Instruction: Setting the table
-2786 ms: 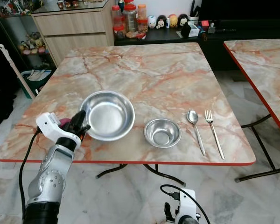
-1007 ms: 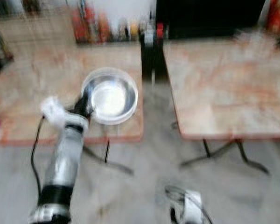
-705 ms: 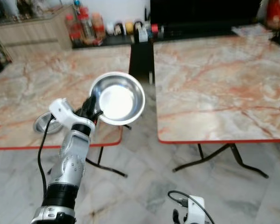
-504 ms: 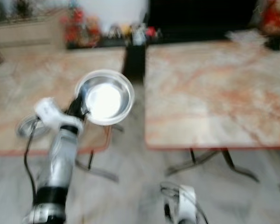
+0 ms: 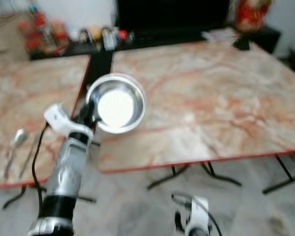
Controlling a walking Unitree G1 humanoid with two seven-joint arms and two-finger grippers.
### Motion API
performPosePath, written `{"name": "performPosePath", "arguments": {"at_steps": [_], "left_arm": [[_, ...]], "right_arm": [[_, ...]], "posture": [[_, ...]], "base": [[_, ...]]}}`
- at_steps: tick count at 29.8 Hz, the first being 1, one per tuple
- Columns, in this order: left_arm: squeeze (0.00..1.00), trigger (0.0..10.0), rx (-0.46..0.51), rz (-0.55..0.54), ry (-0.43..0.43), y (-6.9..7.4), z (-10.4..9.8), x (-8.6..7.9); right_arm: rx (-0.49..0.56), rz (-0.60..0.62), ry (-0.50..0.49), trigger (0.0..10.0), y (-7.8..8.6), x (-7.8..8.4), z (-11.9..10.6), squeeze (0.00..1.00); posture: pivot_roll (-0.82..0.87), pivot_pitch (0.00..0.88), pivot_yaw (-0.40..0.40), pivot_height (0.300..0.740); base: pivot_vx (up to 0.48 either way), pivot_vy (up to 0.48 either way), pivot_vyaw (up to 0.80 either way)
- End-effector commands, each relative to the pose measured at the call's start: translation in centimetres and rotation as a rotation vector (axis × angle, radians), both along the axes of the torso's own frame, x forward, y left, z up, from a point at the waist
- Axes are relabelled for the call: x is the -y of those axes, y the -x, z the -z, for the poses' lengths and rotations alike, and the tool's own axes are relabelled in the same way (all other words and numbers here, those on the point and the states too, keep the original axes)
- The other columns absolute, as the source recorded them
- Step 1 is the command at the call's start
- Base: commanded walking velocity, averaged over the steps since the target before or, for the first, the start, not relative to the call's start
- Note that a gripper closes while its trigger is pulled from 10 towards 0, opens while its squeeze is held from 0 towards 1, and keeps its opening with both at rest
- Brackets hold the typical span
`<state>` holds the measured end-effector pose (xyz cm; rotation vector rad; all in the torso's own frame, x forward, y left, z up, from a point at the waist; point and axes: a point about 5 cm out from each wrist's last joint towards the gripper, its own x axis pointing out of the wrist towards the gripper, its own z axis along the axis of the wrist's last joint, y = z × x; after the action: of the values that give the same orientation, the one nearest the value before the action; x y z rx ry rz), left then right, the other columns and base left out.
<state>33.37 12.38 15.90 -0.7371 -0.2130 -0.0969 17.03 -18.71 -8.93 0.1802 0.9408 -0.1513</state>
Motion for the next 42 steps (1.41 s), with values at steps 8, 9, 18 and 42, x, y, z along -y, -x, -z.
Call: {"name": "performPosePath", "arguments": {"at_steps": [8, 9, 18, 42], "left_arm": [[0.0, 10.0, 0.026, 0.021, -0.009, -0.2, -0.8, 0.6], [0.0, 10.0, 0.026, 0.021, -0.008, -0.2, -0.8, 0.6], [0.0, 10.0, 0.026, 0.021, -0.008, -0.2, -0.8, 0.6], [0.0, 10.0, -0.038, 0.046, -0.037, 0.3, 0.9, 0.2]], "right_arm": [[0.006, 0.016, 0.013, 10.0, 0.0, 0.5, -0.1, 0.0], [0.006, 0.017, 0.013, 10.0, 0.0, 0.5, -0.1, 0.0], [0.015, -0.002, 0.02, 10.0, -0.2, 0.4, -0.2, 0.0], [0.018, 0.01, 0.017, 10.0, -0.2, 0.2, -0.2, 0.0]], "posture": [[-0.2, 0.0, 0.09, 0.74], [-0.2, 0.0, 0.09, 0.74], [-0.2, 0.0, 0.09, 0.74], [-0.19, 0.0, 0.095, 0.74]], "base": [[0.0, -0.396, 0.0], [0.0, -0.398, 0.0], [0.111, -0.393, 0.0], [0.118, -0.177, 0.0]]}}
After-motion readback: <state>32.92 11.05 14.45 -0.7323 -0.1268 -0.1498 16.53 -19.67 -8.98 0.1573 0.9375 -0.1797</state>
